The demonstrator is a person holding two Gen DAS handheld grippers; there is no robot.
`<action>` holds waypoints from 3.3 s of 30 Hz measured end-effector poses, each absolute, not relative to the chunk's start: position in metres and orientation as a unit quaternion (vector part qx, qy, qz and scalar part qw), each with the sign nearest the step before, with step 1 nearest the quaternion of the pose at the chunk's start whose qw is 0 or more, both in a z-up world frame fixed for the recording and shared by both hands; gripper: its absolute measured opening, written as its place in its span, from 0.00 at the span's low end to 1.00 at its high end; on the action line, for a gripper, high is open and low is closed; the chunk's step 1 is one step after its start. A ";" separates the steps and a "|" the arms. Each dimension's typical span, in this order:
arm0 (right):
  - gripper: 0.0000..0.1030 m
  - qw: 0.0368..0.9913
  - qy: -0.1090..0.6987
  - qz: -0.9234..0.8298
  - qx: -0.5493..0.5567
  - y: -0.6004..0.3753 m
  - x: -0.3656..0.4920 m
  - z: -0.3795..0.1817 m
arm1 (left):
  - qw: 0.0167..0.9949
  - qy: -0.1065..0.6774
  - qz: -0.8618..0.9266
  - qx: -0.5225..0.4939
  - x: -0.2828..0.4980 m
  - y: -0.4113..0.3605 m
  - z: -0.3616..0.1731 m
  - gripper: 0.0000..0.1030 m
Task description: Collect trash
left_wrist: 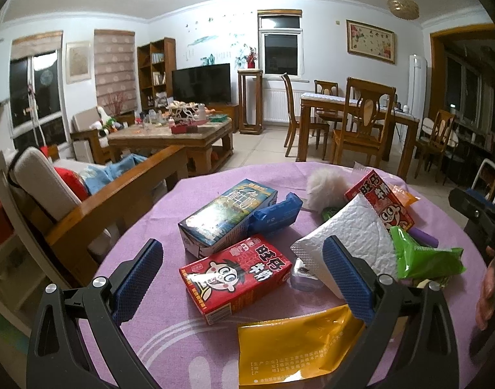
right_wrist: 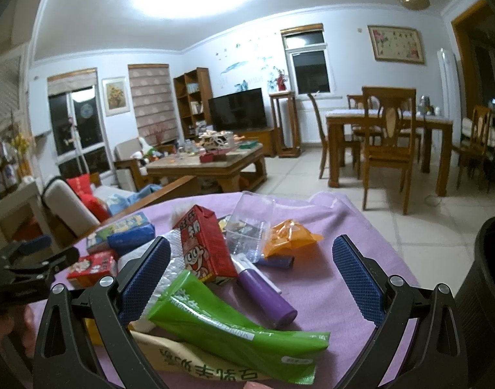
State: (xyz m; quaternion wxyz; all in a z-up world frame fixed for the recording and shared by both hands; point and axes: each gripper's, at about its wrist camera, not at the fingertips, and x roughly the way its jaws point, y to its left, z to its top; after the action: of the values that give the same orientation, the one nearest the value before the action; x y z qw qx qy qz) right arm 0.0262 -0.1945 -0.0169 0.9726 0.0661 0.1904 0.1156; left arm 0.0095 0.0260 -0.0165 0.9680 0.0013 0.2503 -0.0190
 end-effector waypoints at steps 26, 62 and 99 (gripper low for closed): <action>0.90 0.931 0.288 0.217 0.043 -0.235 0.096 -0.005 | 0.898 0.407 -0.165 0.028 0.121 0.075 -0.028 0.91; 0.63 0.896 0.352 0.270 -0.019 -0.143 0.150 -0.007 | 0.894 0.416 -0.168 -0.007 0.132 0.073 -0.038 0.49; 0.51 0.887 0.359 0.278 -0.080 -0.123 0.117 -0.026 | 0.920 0.314 -0.229 -0.048 0.058 0.049 0.010 0.48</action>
State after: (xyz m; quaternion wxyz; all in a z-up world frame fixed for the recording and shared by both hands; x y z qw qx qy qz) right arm 0.1168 -0.1229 -0.0261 0.8873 -0.0798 0.3590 0.2783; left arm 0.0577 0.0494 0.0099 0.9201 -0.0483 0.3141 -0.2289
